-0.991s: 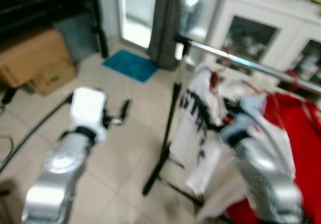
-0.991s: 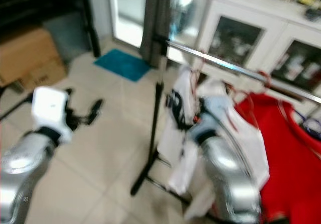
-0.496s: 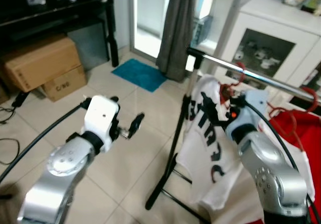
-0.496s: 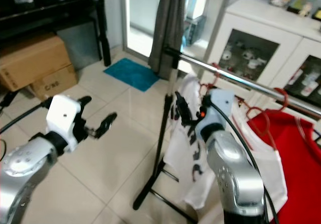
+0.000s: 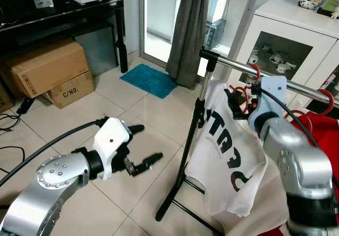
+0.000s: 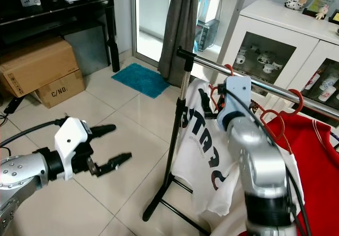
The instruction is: Hang hanger
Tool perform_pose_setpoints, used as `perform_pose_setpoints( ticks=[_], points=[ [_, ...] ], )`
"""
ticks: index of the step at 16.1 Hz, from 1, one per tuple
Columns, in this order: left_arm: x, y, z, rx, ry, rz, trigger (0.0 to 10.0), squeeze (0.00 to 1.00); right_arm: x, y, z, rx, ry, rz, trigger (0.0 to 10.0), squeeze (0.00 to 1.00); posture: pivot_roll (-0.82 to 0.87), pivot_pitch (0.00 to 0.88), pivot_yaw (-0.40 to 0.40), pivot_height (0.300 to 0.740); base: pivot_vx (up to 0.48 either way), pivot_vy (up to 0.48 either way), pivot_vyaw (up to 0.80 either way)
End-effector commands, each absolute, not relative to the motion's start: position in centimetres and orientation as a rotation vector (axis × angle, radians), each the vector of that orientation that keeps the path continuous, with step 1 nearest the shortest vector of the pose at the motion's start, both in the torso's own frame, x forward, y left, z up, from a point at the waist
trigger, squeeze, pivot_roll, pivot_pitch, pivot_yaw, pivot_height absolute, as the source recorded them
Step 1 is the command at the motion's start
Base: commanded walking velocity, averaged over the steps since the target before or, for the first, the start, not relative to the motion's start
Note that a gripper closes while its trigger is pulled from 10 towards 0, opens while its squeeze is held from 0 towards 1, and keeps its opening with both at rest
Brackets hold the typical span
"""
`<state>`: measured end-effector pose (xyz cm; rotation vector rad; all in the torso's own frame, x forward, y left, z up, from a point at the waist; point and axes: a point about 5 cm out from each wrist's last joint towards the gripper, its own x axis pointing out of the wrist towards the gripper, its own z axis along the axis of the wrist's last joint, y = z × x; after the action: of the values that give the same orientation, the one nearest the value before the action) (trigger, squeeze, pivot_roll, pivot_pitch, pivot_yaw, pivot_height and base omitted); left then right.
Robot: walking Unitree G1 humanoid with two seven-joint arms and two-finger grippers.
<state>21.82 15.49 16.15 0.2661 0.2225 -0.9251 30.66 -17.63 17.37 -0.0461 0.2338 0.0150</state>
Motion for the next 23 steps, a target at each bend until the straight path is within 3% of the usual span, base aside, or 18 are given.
perform_pose_setpoints(
  ticks=[1,4,6,10,11,13,23],
  points=[
    [21.4,15.0,16.4,0.263,0.213,-0.971,10.0,0.0,31.2,-18.7,17.3,-0.052,0.254,-0.006,10.0,0.0,-0.02,0.0,-0.091,0.74,0.0,0.0,0.0],
    [21.2,14.9,16.6,0.249,0.211,-1.0,10.0,0.0,32.6,-20.3,17.3,-0.071,0.292,0.028,10.0,0.0,-0.02,0.0,-0.102,0.74,0.0,0.0,0.0],
    [21.0,14.9,16.6,0.241,0.213,-1.016,10.0,0.0,33.2,-20.6,17.0,0.012,0.346,0.137,10.0,0.0,-0.02,0.0,-0.107,0.74,0.0,0.0,0.0],
    [20.9,14.8,16.6,0.239,0.221,-1.028,10.0,0.0,34.2,-21.7,15.9,0.057,0.42,0.106,9.8,0.0,-0.02,0.0,-0.114,0.74,0.0,0.0,0.0],
    [20.8,14.9,16.5,0.239,0.226,-1.031,10.0,0.0,34.4,-22.0,15.8,0.058,0.434,0.105,2.2,0.0,-0.01,0.0,-0.117,0.74,0.0,0.0,0.0],
    [20.6,14.9,16.4,0.239,0.235,-1.033,10.0,0.0,34.5,-22.3,15.7,0.062,0.441,0.106,0.0,0.0,-0.01,0.0,-0.117,0.74,0.0,0.0,0.0],
    [20.7,14.9,16.1,0.254,0.255,-1.048,10.0,0.0,35.0,-23.0,14.7,0.043,0.485,0.059,0.0,0.0,-0.02,0.0,-0.11,0.74,0.0,0.0,0.0]
  ],
)
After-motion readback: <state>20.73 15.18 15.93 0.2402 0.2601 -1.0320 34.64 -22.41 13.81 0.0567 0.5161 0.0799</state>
